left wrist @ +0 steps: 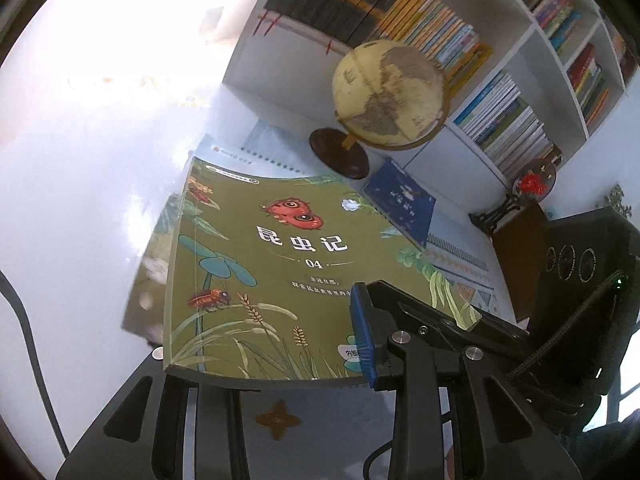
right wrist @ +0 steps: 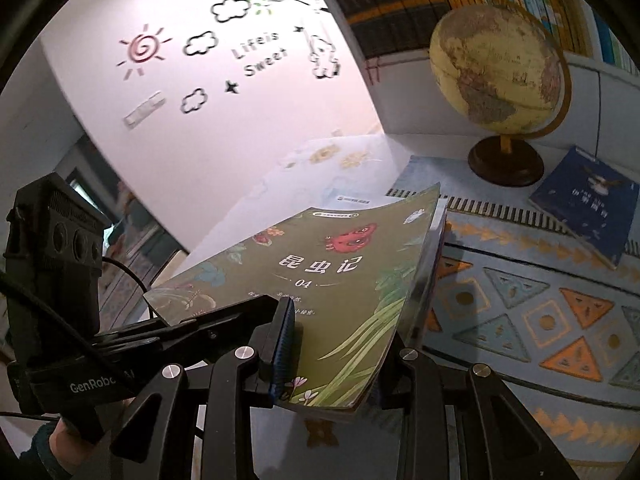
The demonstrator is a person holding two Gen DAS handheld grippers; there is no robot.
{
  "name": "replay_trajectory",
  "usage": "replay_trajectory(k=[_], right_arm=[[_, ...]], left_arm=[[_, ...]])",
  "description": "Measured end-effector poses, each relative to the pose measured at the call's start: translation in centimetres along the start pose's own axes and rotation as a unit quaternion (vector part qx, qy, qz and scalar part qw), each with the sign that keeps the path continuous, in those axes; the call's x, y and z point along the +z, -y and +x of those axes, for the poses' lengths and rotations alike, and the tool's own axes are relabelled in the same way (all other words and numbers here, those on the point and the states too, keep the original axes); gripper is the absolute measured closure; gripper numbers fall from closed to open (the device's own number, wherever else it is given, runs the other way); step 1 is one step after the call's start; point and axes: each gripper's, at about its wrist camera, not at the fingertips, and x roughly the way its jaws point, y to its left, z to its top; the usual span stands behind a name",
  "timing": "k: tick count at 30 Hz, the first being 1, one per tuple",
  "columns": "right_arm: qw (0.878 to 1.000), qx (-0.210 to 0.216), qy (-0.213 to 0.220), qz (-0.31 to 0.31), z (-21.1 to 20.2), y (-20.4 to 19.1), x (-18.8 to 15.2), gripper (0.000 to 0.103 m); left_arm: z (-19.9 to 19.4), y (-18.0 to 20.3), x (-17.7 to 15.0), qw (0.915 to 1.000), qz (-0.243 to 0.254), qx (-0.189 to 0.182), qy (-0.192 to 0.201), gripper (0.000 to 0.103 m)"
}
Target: Organize books
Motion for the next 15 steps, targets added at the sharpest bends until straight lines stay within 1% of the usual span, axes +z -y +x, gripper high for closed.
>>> replay_trajectory(k=[5,8,12,15], right_arm=[[0.999,-0.015,-0.008,0.042,2.7,0.0,0.1,0.072],[0.998,-0.028,-0.015,0.055,3.8,0.0,-0.2,0.072],[0.996,-0.038,-0.020,0.079,4.5,0.2,-0.6,0.072],[0.994,-0.051,-0.026,0.090,5.0,0.3,-0.9,0.072]], left_arm=[[1.4,-2.6,0.8,0.9989,-0.016,-0.023,-0.039,0.068],[2.2,-3.9,0.8,0.9976,-0.025,-0.028,-0.059,0.067],[2.4,-5.0,0.1,0.9959,-0.030,-0.032,-0.079,0.064],[2.3,-6.1,-0.6,0.9946,-0.035,-0.033,-0.092,0.064]])
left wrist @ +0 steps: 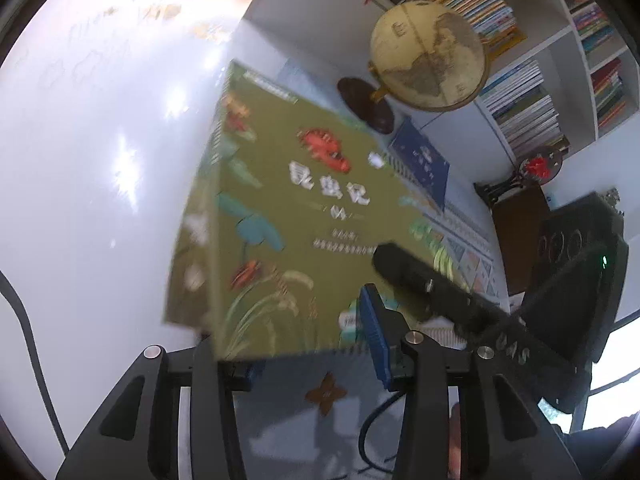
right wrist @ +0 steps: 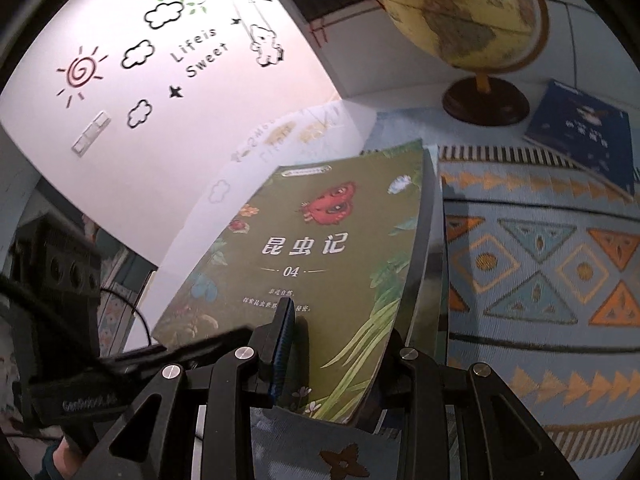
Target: Organize books
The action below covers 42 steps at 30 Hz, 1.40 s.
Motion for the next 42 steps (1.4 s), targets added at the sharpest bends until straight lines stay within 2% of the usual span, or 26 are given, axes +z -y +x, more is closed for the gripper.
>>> replay_trajectory(k=[5,9,14,17,21,25,27,30,32,33,34,35,39,42], right_arm=[[1.000,-0.009,-0.009,0.005,0.9,-0.3,-0.3,0.072],[0.999,-0.016,-0.034,0.009,1.4,-0.2,-0.7,0.072],[0.995,-0.060,-0.069,-0.034,-0.5,0.2,-1.8,0.071],[0.993,-0.087,-0.071,-0.047,-2.6,1.5,-3.0,0.071],[0.992,-0.110,-0.054,-0.007,-6.2,5.3,-3.6,0.071],[0.990,-0.124,-0.031,0.050,-9.3,10.2,-2.5,0.071],[0.989,-0.133,-0.017,0.064,-10.6,12.1,-1.9,0.071],[0.987,-0.138,-0.005,0.086,-12.2,15.2,-0.7,0.071],[0.985,-0.142,0.000,0.099,-12.8,17.5,0.7,0.071],[0.984,-0.143,0.004,0.107,-13.1,18.9,1.5,0.071],[0.983,-0.143,0.006,0.113,-13.3,19.8,2.1,0.071],[0.983,-0.140,0.009,0.122,-13.4,21.0,2.9,0.071],[0.978,-0.130,0.014,0.161,-12.6,25.7,6.1,0.069],[0.977,-0.115,0.014,0.181,-10.7,28.5,8.3,0.069]], left_arm=[[-1.9,-1.7,-1.2,0.9998,-0.017,0.009,0.010,0.064],[-2.9,-2.0,-1.5,0.9984,-0.014,0.054,0.008,0.064],[-3.9,-1.5,-1.2,0.9981,-0.021,0.049,0.030,0.064],[-4.4,0.2,-0.6,0.9987,-0.005,0.035,0.037,0.064],[-3.6,5.4,0.7,0.9968,0.063,0.031,0.037,0.064],[0.1,11.7,1.8,0.9925,0.121,-0.005,0.016,0.061],[2.8,15.4,2.2,0.9880,0.154,-0.003,0.005,0.061],[6.2,19.5,3.1,0.9853,0.170,0.015,-0.007,0.061],[8.2,21.4,4.3,0.9872,0.159,0.004,-0.005,0.051],[9.4,22.2,5.4,0.9893,0.146,-0.005,0.006,0.031],[10.1,22.5,6.1,0.9908,0.134,-0.006,0.020,0.016],[11.0,22.7,7.0,0.9925,0.114,-0.003,0.044,0.015],[14.9,22.2,9.8,0.9954,0.048,0.000,0.083,0.015],[18.5,21.6,11.0,0.9941,0.036,0.007,0.102,0.015]])
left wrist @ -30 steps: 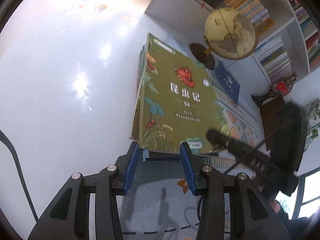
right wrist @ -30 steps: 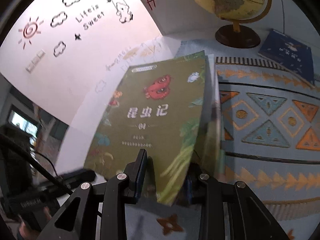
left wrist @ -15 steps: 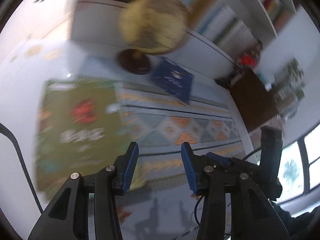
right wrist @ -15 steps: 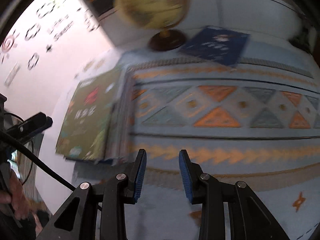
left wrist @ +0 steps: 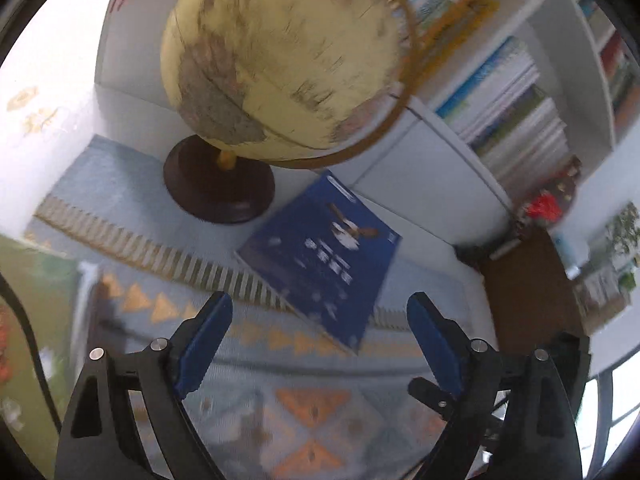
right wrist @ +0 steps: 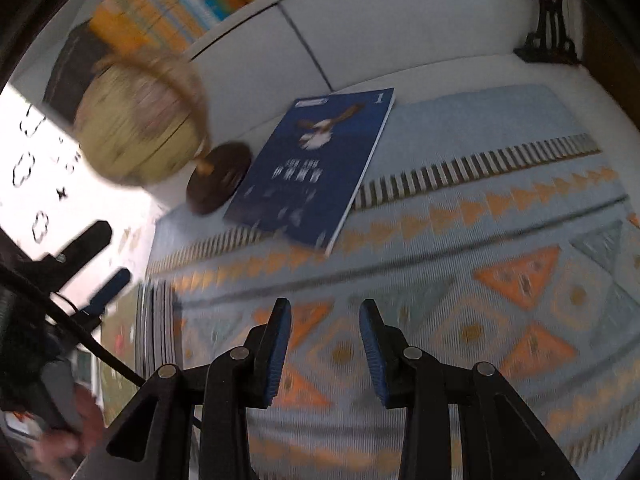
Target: Organize books
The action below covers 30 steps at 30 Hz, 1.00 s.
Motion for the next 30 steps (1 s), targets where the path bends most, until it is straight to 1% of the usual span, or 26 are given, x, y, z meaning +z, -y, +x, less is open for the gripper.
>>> replay_trajectory(k=[3,6,9,11,12,13,15,17,19,22,25,27,28,30], right_arm=[[1.000,0.004,0.002,0.005,2.2,0.7,2.1,0.069],[1.000,-0.004,0.002,-0.002,4.4,1.0,3.6,0.069],[1.000,0.000,-0.003,-0.005,5.9,1.4,4.4,0.069],[1.000,0.005,-0.009,-0.011,6.8,1.6,4.8,0.069],[1.000,0.014,-0.015,-0.014,7.1,1.6,5.0,0.069],[0.999,0.028,-0.022,-0.022,7.5,1.4,5.1,0.069],[0.999,0.026,-0.019,-0.038,7.8,1.0,5.4,0.069],[0.998,0.025,-0.018,-0.050,8.1,0.6,5.8,0.069],[0.998,0.037,-0.021,-0.047,8.5,0.8,6.4,0.069],[0.997,0.051,-0.024,-0.047,8.9,1.2,7.0,0.069],[0.996,0.063,-0.032,-0.053,8.9,1.6,7.0,0.069],[0.996,0.060,-0.030,-0.052,8.4,2.0,6.7,0.069],[0.997,0.059,-0.031,-0.048,8.1,2.3,6.6,0.069],[0.997,0.055,-0.029,-0.041,7.5,2.9,6.3,0.069]], left_arm=[[3.3,-0.4,0.1,0.9996,0.012,0.019,0.013,0.015],[5.0,-0.9,0.1,0.9993,0.011,0.024,0.027,0.015],[6.6,-1.3,0.6,0.9992,0.003,0.020,0.034,0.015],[7.8,-1.4,1.1,0.9994,0.001,0.018,0.029,0.015],[8.5,-1.5,1.3,0.9996,-0.002,0.019,0.022,0.015],[9.1,-1.6,1.5,0.9998,-0.006,0.012,0.012,0.015],[10.1,-1.5,1.5,0.9999,-0.011,-0.001,-0.004,0.015],[10.6,-1.4,1.2,0.9998,-0.013,-0.008,-0.014,0.015],[10.8,-0.9,0.9,0.9998,-0.007,-0.013,-0.014,0.015],[11.3,0.3,0.3,0.9982,-0.001,-0.044,-0.041,0.015],[11.7,2.1,-0.9,0.9955,0.017,-0.062,-0.069,0.015],[11.0,2.6,-1.4,0.9965,0.030,-0.050,-0.059,0.015],[10.5,2.7,-1.3,0.9975,0.037,-0.040,-0.046,0.015],[9.6,2.1,-0.8,0.9989,0.035,-0.022,-0.024,0.015]])
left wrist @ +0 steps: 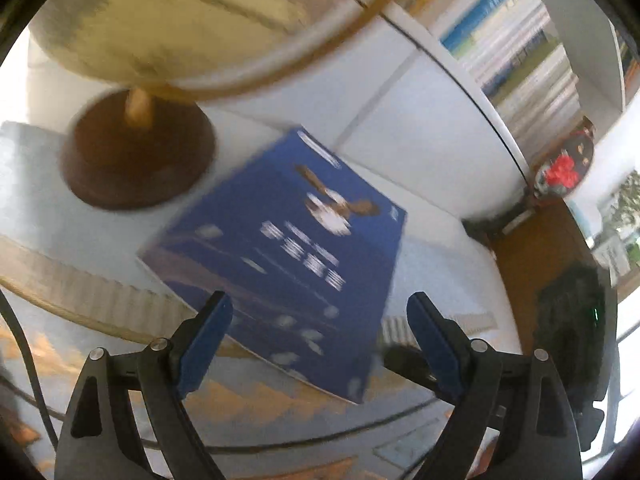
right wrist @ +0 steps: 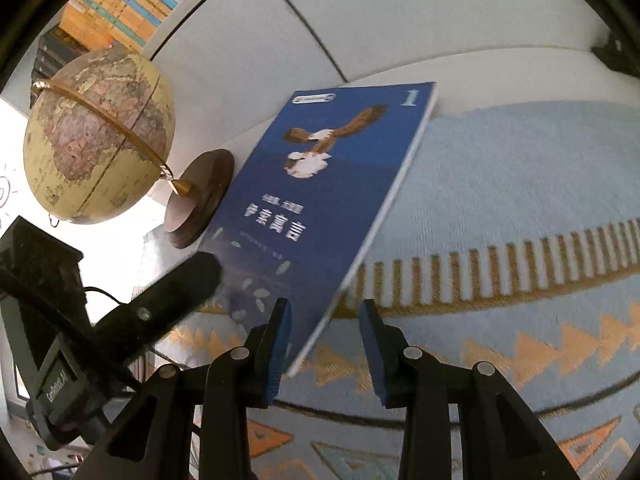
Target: Organize books
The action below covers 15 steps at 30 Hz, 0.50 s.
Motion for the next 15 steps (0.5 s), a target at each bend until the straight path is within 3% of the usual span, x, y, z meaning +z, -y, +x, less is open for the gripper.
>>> replay_trajectory(k=[3,6,12,15], right_arm=[[1.000,-0.012,0.001,-0.001,-0.6,0.2,-0.4,0.069],[1.000,-0.018,0.003,-0.005,-0.9,0.1,-0.6,0.069],[0.999,-0.045,0.017,-0.024,-0.5,-0.6,-0.6,0.069],[0.999,-0.037,0.027,-0.008,-0.5,-0.2,-0.4,0.068]], left_arm=[[-1.2,-2.0,0.7,0.9985,-0.027,0.031,0.037,0.015],[-1.1,-4.0,1.0,0.9956,-0.056,0.057,0.050,0.015],[0.8,-4.8,1.8,0.9959,-0.060,0.054,0.041,0.014],[1.0,-4.6,2.1,0.9958,-0.053,0.061,0.044,0.009]])
